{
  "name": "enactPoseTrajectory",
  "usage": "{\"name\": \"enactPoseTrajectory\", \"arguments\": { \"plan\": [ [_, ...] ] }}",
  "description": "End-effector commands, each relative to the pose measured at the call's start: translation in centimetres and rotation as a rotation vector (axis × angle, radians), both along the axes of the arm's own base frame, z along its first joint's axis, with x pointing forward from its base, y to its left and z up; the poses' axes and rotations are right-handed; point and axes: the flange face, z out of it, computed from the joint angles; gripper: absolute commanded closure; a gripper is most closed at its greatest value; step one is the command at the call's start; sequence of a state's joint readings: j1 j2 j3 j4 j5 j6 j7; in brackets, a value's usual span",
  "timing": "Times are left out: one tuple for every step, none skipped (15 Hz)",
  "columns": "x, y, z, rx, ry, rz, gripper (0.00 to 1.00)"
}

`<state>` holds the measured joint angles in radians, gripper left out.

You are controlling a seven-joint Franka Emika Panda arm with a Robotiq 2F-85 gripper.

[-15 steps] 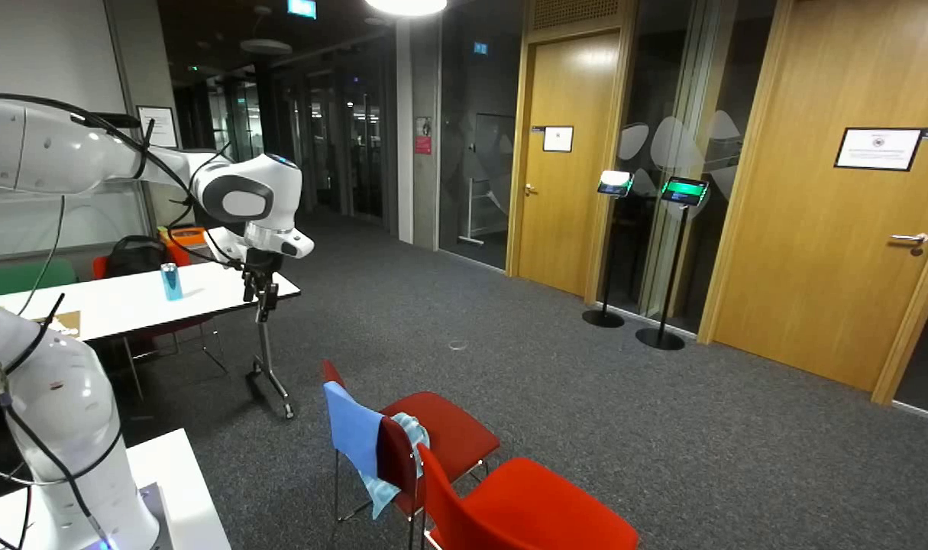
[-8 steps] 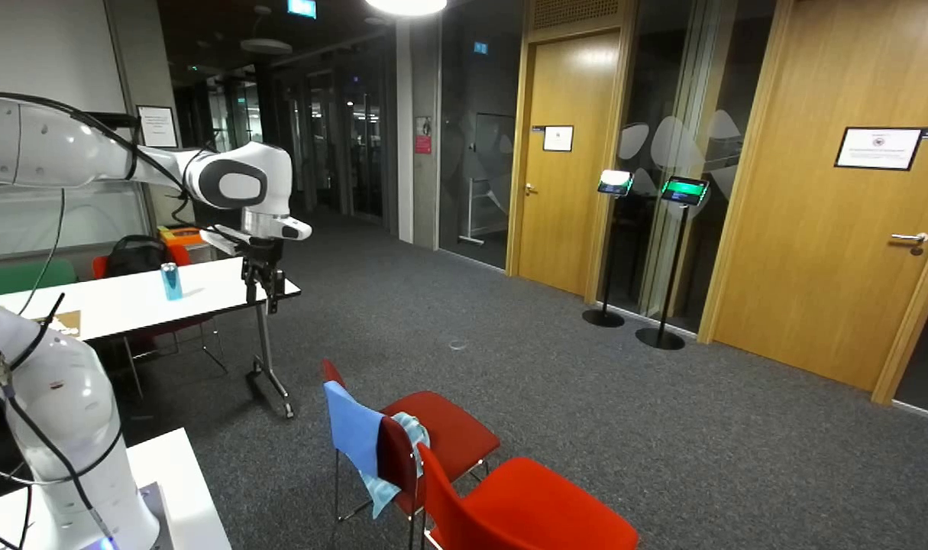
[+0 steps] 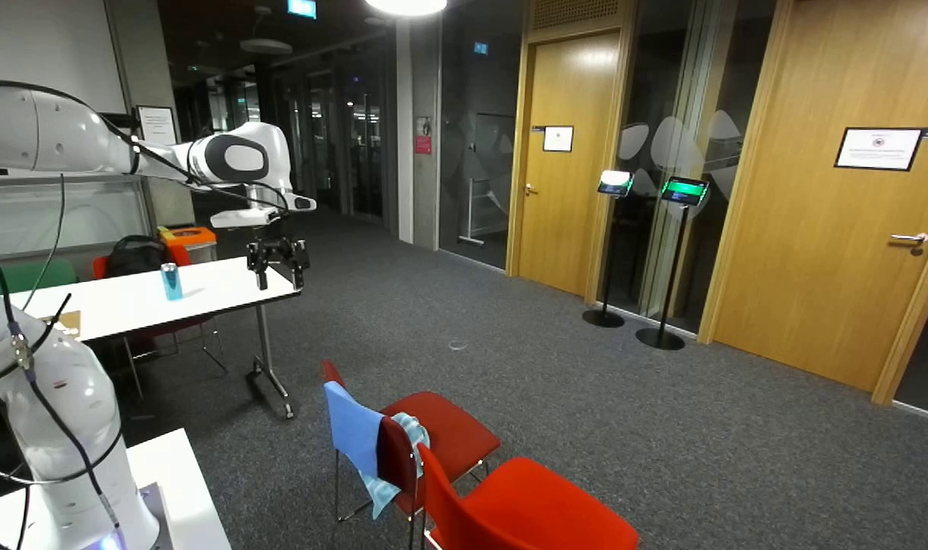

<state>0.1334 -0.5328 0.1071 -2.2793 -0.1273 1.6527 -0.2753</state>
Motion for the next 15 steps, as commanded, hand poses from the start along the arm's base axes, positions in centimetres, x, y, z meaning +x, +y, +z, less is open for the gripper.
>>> {"name": "enactPoseTrajectory", "arguments": {
  "plan": [
    [2.0,-0.5,1.0,-0.046,0.040,0.188,0.00],
    [2.2,-0.9,1.0,-0.056,0.043,0.242,0.00],
    [2.3,-1.4,1.1,-0.071,0.047,0.294,0.00],
    [2.4,-1.9,1.2,-0.088,0.049,0.345,0.00],
    [2.2,-2.9,1.6,-0.096,0.047,0.368,0.00],
    [2.0,-1.9,0.5,-0.076,0.056,0.293,0.00],
    [2.0,-2.2,0.5,-0.075,0.058,0.296,0.00],
    [2.0,-2.2,0.4,-0.074,0.060,0.294,0.00],
    [2.0,-2.2,0.4,-0.074,0.060,0.293,0.00],
    [2.0,-2.2,0.3,-0.075,0.061,0.294,0.00],
    [2.0,-2.1,0.3,-0.078,0.045,0.342,0.00],
    [2.2,-2.0,0.3,-0.083,0.042,0.365,0.00],
    [2.6,-1.8,0.2,-0.083,0.033,0.419,0.00],
    [3.0,-1.4,0.2,-0.076,0.016,0.476,0.00],
    [3.5,-0.9,0.2,-0.068,0.000,0.530,0.00]
  ]
}}
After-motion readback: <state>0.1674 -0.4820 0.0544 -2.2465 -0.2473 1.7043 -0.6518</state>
